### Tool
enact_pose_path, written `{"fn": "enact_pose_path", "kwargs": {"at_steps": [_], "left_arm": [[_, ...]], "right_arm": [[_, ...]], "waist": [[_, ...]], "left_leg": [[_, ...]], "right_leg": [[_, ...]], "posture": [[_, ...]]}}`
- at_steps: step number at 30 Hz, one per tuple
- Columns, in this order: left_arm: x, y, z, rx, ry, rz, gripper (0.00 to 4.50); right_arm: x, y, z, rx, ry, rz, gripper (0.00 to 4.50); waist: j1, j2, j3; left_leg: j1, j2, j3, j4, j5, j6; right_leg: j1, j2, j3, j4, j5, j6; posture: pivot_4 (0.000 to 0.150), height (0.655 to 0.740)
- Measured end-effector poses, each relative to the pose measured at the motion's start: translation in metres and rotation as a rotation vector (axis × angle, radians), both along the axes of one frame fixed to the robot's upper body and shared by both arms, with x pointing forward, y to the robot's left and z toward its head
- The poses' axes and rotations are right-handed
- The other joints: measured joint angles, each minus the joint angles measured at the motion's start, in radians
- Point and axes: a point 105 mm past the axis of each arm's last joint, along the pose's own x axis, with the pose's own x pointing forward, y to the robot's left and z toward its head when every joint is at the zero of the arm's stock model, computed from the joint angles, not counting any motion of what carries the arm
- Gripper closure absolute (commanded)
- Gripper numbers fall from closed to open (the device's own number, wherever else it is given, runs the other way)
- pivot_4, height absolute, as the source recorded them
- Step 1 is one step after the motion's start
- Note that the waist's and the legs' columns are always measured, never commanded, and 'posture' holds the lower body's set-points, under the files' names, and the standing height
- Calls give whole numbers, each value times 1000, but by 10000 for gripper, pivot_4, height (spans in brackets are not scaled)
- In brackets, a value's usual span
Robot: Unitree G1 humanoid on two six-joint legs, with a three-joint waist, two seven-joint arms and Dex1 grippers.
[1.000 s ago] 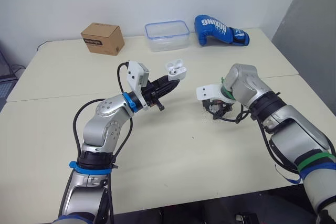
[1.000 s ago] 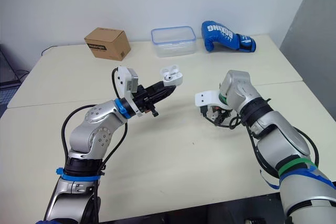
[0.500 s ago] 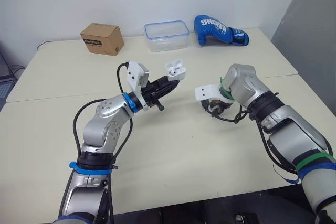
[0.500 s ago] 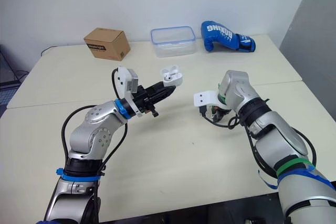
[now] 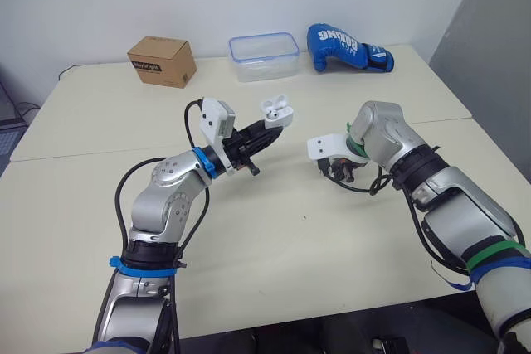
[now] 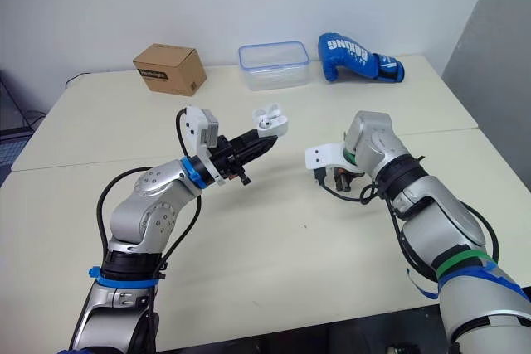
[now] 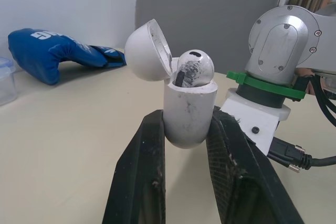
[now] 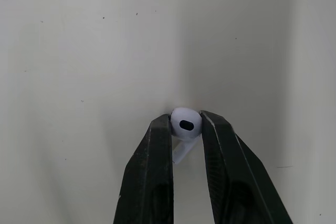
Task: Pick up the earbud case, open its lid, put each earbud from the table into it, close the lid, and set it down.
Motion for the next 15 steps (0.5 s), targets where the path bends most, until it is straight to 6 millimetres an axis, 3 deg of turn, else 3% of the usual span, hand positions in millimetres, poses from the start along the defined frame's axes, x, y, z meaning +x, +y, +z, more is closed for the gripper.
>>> {"fn": "enact_pose_path", "kwargs": {"at_steps": [8, 15], "left_arm": [[-1, -1, 0, 1, -1, -3, 37920], [-3, -1, 0, 2, -5, -5, 37920]], "right_arm": [[-5, -6, 1, -15, 1, 24, 39410], [-30, -24, 5, -55, 0, 69, 39410]], "waist": [[1, 0, 0], [5, 0, 0]], "left_leg": [[-1, 0, 0, 0, 0, 0], [-1, 0, -1, 0, 0, 0]], "right_leg": [[-1, 0, 0, -1, 0, 0], [-1, 0, -1, -1, 0, 0]], "posture": [[1500, 7400], [1500, 7400]]}}
